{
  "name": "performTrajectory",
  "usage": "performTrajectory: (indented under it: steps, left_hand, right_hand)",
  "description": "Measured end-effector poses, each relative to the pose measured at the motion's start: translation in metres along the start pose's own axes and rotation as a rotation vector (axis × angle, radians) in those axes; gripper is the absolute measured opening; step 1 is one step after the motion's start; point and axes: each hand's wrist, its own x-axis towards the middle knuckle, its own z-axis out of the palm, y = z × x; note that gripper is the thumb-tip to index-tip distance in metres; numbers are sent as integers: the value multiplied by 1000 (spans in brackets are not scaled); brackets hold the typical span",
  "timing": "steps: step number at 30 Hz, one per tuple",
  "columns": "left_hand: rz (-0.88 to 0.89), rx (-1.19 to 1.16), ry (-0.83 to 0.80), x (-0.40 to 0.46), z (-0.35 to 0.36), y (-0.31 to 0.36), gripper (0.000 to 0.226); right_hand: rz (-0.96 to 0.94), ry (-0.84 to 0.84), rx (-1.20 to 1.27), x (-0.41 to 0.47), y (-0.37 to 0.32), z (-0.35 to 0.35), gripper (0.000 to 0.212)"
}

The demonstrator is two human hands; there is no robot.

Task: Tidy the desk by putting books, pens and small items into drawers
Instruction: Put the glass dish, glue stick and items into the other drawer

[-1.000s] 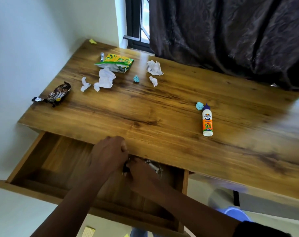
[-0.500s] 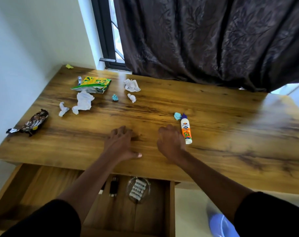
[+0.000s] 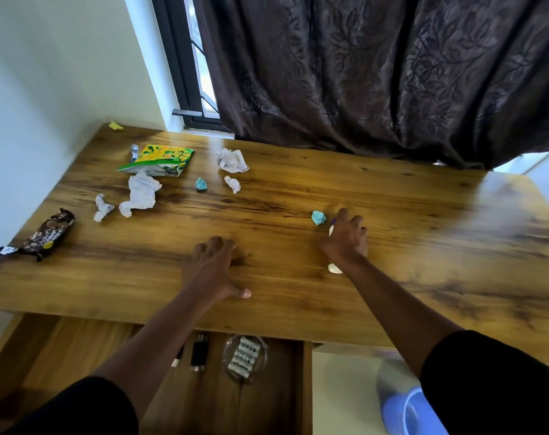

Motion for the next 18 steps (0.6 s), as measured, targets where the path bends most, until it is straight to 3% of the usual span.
performTrajectory:
  steps: [7, 11, 14, 16, 18]
  left_hand:
    - [-6, 1, 1, 10, -1, 0, 125]
    - [-2, 4, 21, 11, -1, 1, 123]
    - [9, -11, 25, 7, 0, 0, 122]
    - [7, -74, 29, 1, 0, -3, 109]
    - [-12, -183, 83, -7, -3, -7, 80]
  right_hand:
    - [64, -66, 190, 3, 11, -5, 50]
    - [-41, -64, 266, -18, -5, -8, 40]
    - [-152, -113, 479, -41, -26, -10, 37]
    - [-226, -188, 597, -58, -40, -11, 41]
    - [-303, -250, 655, -73, -53, -9, 46]
